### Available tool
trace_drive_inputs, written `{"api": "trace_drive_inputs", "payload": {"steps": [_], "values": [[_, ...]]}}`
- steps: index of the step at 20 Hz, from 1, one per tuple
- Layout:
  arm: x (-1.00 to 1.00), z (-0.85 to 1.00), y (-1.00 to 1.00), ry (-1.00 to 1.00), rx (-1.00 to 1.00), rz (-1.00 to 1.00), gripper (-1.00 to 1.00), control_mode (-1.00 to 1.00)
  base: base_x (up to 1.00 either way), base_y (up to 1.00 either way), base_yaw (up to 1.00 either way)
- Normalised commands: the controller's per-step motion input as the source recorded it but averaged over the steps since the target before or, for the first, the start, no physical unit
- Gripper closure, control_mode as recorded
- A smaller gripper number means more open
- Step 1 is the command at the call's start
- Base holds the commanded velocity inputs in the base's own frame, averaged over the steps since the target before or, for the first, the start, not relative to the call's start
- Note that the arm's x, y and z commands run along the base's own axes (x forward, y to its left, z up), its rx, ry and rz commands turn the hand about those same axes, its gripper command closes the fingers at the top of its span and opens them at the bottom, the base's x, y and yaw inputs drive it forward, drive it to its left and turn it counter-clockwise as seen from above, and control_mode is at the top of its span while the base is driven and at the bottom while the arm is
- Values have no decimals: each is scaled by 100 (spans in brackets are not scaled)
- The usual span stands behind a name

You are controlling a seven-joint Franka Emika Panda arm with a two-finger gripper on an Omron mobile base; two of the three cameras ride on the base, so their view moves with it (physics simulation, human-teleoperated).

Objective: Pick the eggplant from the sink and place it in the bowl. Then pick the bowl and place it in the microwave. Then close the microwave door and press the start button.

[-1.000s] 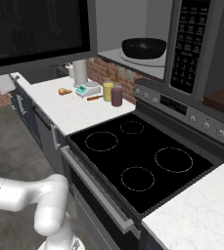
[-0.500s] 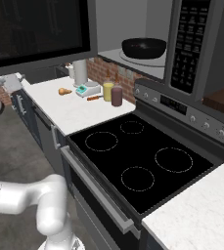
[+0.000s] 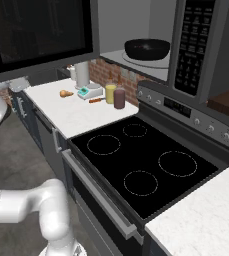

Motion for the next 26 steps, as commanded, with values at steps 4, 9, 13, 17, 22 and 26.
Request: {"api": "trace_drive_inputs", "payload": {"steps": [4,9,13,17,22,26], "values": [[-48,17,-77,-16,0,0,-100,-100,0,0,0],[-46,17,-80,-13,0,0,-100,-100,0,0,0],[-42,13,-77,-6,0,0,-100,-100,0,0,0],[-36,16,-79,-1,0,0,-100,-100,0,0,0],[-18,22,-70,0,0,0,-100,-100,0,0,0],[-6,33,-66,0,1,0,-100,-100,0,0,0]]}}
